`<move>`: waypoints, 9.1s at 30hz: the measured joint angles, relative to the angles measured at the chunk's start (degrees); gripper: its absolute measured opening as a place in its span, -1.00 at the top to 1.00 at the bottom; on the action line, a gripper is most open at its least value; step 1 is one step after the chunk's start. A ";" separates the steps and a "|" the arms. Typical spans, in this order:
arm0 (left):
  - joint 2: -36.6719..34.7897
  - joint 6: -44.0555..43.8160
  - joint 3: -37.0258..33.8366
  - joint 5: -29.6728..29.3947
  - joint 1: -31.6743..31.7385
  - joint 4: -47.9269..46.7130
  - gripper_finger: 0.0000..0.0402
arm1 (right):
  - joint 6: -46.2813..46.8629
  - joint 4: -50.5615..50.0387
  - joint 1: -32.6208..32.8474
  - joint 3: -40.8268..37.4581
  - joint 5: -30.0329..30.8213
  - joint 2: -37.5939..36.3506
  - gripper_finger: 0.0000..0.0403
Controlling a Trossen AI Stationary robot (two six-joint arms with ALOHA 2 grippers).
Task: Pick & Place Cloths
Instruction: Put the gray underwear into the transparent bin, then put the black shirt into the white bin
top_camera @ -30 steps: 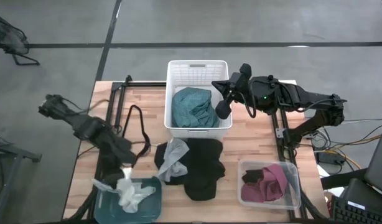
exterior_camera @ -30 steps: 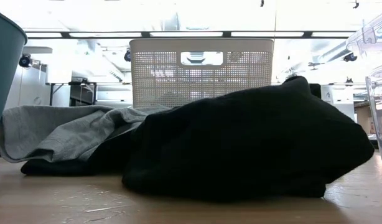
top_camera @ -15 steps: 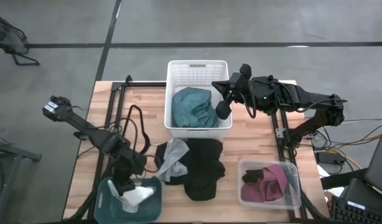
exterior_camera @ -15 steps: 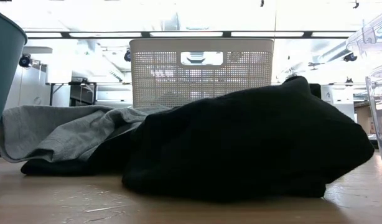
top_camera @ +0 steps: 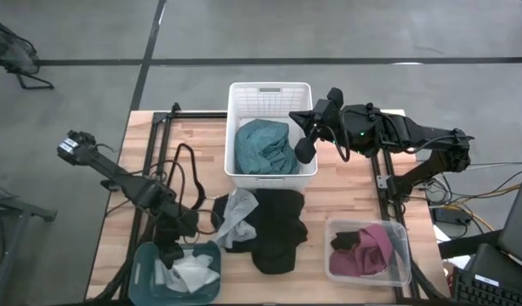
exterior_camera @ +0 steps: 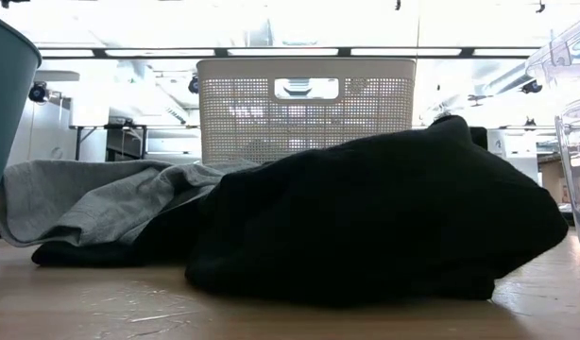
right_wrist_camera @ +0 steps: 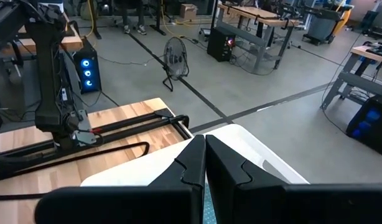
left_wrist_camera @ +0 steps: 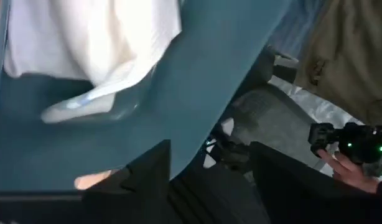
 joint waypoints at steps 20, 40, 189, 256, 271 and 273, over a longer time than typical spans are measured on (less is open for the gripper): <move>-0.89 13.25 12.48 -45.93 12.98 7.92 -0.19 | -0.55 -3.01 0.03 -0.07 -9.79 -4.80 0.96; 13.45 15.56 12.46 -49.17 14.13 4.42 -0.19 | 9.90 -2.51 0.17 -14.57 -17.56 -17.90 0.96; 16.42 39.02 42.45 -48.51 25.76 20.55 0.78 | 37.88 -29.94 34.60 -36.05 -56.28 -3.13 0.93; 17.53 61.98 1.88 -36.63 14.52 25.35 0.16 | 29.43 -40.48 17.51 -4.97 -8.72 -5.33 0.07; 17.85 44.12 -7.44 -45.78 14.45 26.09 0.17 | 30.05 -40.44 17.49 -5.25 -8.98 -5.33 0.20; 17.85 39.36 -9.08 -45.78 14.43 26.22 0.17 | 30.37 -40.44 17.49 -5.25 -8.98 -5.33 0.23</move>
